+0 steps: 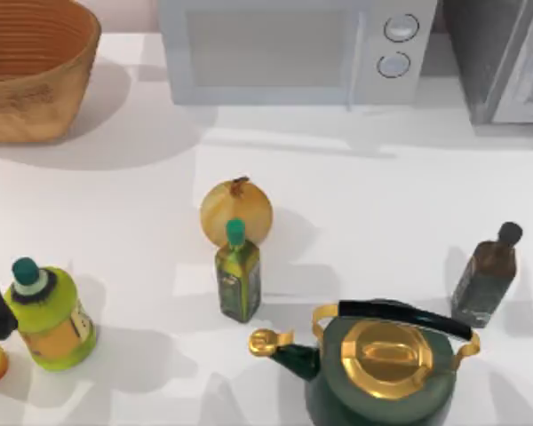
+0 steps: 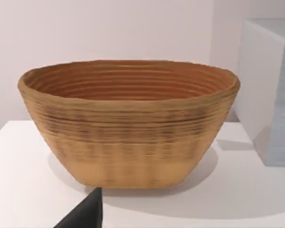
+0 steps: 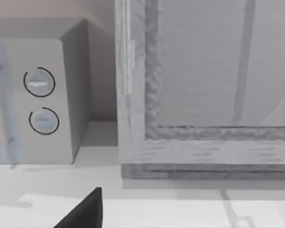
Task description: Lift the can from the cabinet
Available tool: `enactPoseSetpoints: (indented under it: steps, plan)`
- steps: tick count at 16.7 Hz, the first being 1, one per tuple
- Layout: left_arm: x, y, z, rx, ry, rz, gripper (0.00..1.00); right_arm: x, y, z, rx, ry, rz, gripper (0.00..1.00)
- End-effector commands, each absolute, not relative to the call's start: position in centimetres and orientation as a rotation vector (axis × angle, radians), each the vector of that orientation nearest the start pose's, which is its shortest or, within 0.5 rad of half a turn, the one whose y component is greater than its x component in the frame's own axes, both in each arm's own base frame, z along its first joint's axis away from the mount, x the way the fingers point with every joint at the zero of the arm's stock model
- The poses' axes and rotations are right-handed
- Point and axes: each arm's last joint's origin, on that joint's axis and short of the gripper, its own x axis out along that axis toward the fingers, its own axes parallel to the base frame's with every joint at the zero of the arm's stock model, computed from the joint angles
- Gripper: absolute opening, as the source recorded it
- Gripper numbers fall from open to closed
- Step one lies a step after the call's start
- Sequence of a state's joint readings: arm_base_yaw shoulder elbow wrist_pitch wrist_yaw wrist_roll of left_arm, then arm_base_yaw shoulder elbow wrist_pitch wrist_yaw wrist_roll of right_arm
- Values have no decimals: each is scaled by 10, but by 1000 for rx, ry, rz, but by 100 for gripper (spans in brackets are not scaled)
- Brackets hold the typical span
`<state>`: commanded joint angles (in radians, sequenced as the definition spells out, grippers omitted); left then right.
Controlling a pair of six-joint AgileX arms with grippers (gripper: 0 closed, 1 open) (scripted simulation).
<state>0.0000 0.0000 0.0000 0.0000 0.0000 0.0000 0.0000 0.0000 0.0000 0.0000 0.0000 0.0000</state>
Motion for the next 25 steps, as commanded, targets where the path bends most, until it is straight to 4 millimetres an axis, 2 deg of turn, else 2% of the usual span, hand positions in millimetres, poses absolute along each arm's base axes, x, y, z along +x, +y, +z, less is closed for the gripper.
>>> enactPoseSetpoints:
  steps: [4,7,10,13,16,19,22,25]
  plan:
    - [106,-1,160,0,0,0,100,106,-1,167,-1,12,0,100]
    - [106,-1,160,0,0,0,100,108,1,198,-5,40,-1,100]
    - [106,-1,160,0,0,0,100,116,3,251,-8,54,-2,100]
    - [106,-1,160,0,0,0,100,132,8,318,-9,49,-3,100]
    - [106,-1,160,0,0,0,100,158,15,384,-8,34,-4,100]
    - [106,-1,160,0,0,0,100,189,24,440,-5,14,-3,100]
    - [106,-1,160,0,0,0,100,219,34,481,-1,-2,-2,100]
    - [106,-1,160,0,0,0,100,243,42,502,1,-5,-1,100]
